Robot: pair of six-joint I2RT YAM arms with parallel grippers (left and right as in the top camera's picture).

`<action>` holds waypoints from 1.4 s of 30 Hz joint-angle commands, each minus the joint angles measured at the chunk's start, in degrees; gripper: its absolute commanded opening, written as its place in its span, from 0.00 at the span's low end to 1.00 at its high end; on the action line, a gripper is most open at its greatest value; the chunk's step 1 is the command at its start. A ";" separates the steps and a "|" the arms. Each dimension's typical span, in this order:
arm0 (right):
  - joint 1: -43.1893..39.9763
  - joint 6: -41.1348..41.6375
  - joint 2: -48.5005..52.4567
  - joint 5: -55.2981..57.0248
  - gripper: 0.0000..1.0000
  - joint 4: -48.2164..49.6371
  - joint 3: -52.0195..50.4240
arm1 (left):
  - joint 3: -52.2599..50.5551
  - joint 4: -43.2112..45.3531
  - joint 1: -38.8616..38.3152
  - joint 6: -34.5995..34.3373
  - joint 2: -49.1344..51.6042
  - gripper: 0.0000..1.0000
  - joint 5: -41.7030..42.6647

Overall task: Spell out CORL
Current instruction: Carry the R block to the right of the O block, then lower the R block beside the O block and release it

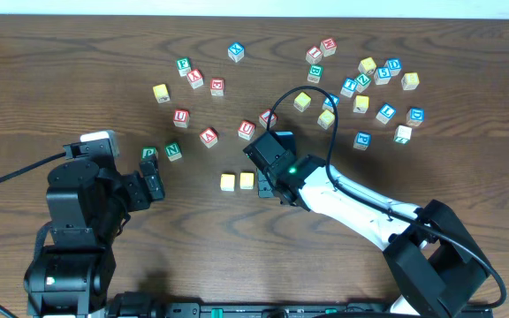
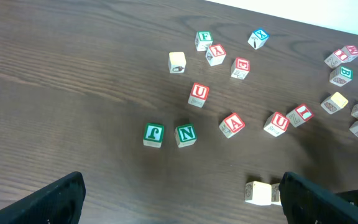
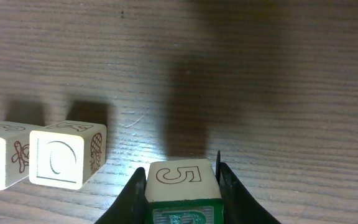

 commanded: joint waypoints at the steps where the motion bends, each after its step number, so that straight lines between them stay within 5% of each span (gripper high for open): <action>1: -0.24 1.25 0.35 0.15 0.09 0.37 0.04 | 1.38 -0.02 0.33 0.50 -0.20 0.98 -0.50; 42: 2.56 1.64 4.48 3.23 0.08 5.29 0.02 | 1.38 -0.02 0.33 0.50 -0.20 0.98 -0.50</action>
